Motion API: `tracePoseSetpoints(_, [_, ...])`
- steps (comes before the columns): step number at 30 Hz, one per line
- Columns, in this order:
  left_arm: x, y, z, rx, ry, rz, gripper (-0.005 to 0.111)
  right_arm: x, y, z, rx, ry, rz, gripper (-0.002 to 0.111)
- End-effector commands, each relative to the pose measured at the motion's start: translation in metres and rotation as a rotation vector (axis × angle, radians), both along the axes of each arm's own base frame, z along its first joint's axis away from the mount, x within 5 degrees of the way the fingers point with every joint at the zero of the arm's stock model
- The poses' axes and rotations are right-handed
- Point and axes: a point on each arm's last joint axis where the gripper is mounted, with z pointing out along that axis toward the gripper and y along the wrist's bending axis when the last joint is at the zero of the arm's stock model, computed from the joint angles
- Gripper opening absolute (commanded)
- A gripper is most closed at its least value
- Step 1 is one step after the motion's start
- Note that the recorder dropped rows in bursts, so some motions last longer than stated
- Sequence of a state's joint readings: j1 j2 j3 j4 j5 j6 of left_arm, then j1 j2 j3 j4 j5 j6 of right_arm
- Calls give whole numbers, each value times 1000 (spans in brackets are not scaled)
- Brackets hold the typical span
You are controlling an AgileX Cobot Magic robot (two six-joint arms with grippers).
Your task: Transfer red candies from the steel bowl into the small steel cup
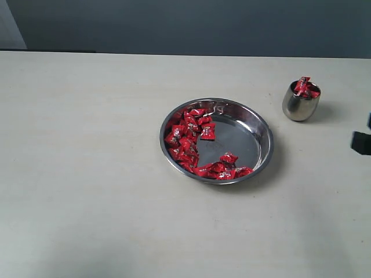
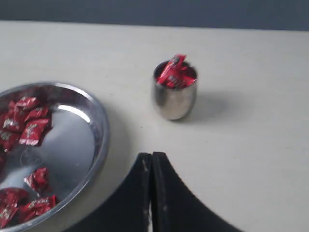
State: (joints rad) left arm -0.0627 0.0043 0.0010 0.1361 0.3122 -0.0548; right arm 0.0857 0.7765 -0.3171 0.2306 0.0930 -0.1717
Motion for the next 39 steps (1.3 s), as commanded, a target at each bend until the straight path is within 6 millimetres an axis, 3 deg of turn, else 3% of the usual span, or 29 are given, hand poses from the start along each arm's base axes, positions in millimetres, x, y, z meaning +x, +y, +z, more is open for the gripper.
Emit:
tracePoseSetpoints(1, [0, -1, 1, -6, -9, -10, 0, -49, -17, -9, 9, -129, -130, -1])
tracePoseSetpoints(4, [0, -1, 1, -6, -9, -10, 0, -78, -19, -15, 17, -133, -204, -1])
tracePoseSetpoints(9, [0, -1, 1, -6, -9, -10, 0, -102, -18, -12, -15, -241, -300, -1])
tracePoseSetpoints(15, [0, -1, 1, -6, -9, -10, 0, -103, -19, -15, -34, -237, -310, -1])
tracePoseSetpoints(22, [0, -1, 1, -6, -9, -10, 0, -97, -25, -48, -33, -194, -371, -1])
tracePoseSetpoints(27, [0, -1, 1, -6, -9, -10, 0, -97, -29, -58, -42, -170, -432, -1])
tracePoseSetpoints(39, [0, -1, 1, -6, -9, -10, 0, -100, -36, -57, -30, -181, -555, -1])
